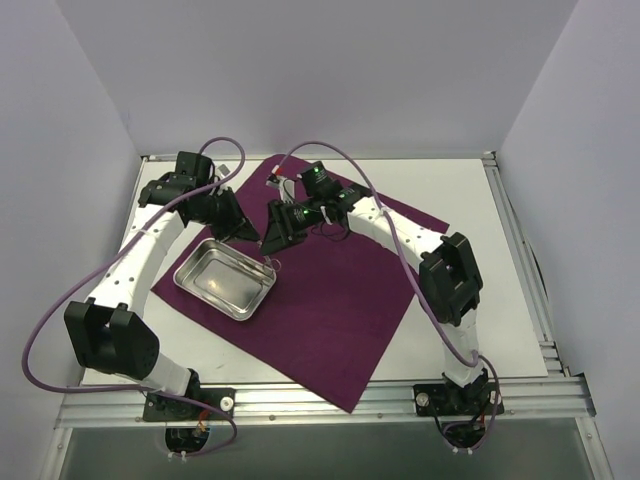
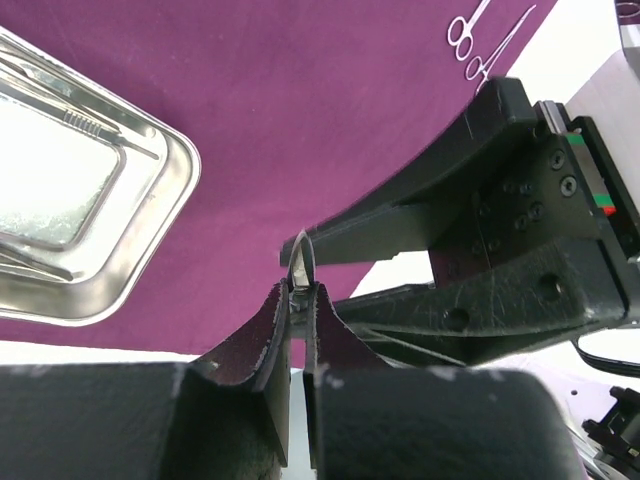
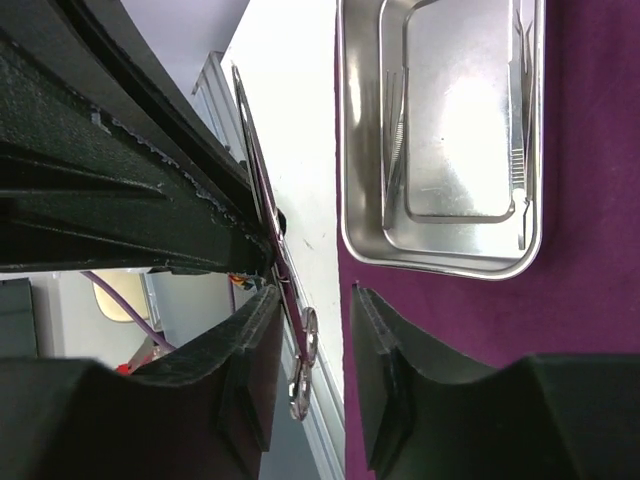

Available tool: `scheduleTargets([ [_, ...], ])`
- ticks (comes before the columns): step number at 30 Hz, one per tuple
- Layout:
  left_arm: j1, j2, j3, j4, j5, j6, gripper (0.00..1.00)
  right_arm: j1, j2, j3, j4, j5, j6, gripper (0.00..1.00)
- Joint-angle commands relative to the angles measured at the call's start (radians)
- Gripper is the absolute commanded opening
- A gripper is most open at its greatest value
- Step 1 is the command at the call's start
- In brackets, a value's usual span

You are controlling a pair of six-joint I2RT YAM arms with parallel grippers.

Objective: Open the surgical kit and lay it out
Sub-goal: Place the medical item in the surgical kit.

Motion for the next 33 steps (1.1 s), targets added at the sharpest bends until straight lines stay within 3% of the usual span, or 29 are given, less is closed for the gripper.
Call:
scheduleTargets([
  [1,-0.011,-0.039,0.007,0.022,0.046,-0.010,0.02,0.007,-0.044,0.033,0.006,0.006,0.000,0.32],
  [4,-0.011,-0.030,0.017,0.027,0.050,-0.013,0.02,0.013,-0.027,0.041,0.001,-0.010,-0.004,0.03],
  [6,-0.011,-0.021,0.039,0.016,0.038,-0.009,0.05,0.010,-0.029,0.027,0.023,-0.018,0.025,0.00],
  [7,-0.011,-0.015,0.048,0.009,0.023,-0.007,0.16,0.009,-0.030,0.019,0.059,-0.023,0.042,0.00],
  [8,-0.010,-0.012,0.056,-0.007,-0.009,-0.004,0.37,-0.001,-0.035,0.006,0.078,-0.021,0.060,0.00],
  [10,0.002,-0.009,0.082,-0.016,-0.042,0.007,0.53,-0.024,-0.035,-0.008,0.122,-0.004,0.123,0.00],
  [11,0.009,-0.007,0.089,-0.025,-0.074,0.011,0.87,-0.060,-0.041,-0.040,0.151,-0.003,0.153,0.00],
  [12,0.013,-0.007,0.100,-0.033,-0.091,0.027,0.98,-0.085,-0.045,-0.065,0.226,-0.004,0.190,0.00],
  [13,0.027,-0.007,0.117,-0.046,-0.106,0.037,0.94,-0.111,-0.050,-0.092,0.287,-0.007,0.276,0.00],
  [17,0.047,-0.002,0.135,-0.085,-0.172,0.093,0.94,-0.241,-0.053,-0.169,0.408,0.016,0.394,0.00],
  [25,0.047,0.037,0.099,-0.024,-0.166,0.175,0.94,-0.483,0.002,-0.191,0.351,0.167,0.399,0.00],
  [33,0.053,0.091,0.128,-0.004,-0.138,0.180,0.94,-0.602,0.076,-0.238,0.345,0.200,0.367,0.00],
])
